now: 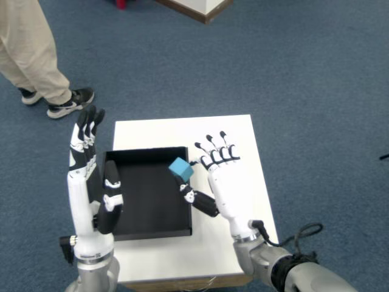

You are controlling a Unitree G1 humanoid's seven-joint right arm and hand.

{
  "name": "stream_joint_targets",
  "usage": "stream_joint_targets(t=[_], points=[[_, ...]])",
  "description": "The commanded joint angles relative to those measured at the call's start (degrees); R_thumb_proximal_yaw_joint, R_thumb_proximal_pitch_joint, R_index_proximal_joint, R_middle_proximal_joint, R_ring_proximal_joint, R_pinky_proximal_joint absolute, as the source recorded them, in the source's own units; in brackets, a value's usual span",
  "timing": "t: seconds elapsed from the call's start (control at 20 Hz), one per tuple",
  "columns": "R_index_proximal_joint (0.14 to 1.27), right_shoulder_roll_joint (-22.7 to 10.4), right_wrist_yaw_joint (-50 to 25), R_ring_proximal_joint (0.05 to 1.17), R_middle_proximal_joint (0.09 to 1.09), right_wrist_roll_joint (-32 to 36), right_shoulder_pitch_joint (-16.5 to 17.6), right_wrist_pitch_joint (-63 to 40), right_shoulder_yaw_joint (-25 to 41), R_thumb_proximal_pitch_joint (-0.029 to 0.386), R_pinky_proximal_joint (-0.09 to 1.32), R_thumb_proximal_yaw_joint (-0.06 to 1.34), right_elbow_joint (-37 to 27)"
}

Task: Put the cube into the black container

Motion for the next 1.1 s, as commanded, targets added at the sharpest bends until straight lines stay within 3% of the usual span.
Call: stream_joint_targets(t=[0.05,0.45,1.1], points=[[1.03,-0.3,-5.0,0.28,0.41,-1.7,-3.7,-1.3,-1.9,0.185,0.07,1.18,-2.5],[1.03,-0.5,-5.6,0.27,0.41,-3.8,-5.5,0.4,-2.4,0.19,0.04,1.19,-6.2],[1.04,-0.4,3.7,0.27,0.41,-4.3,-7.3,1.4,-2.5,0.191,0.05,1.2,-5.8]])
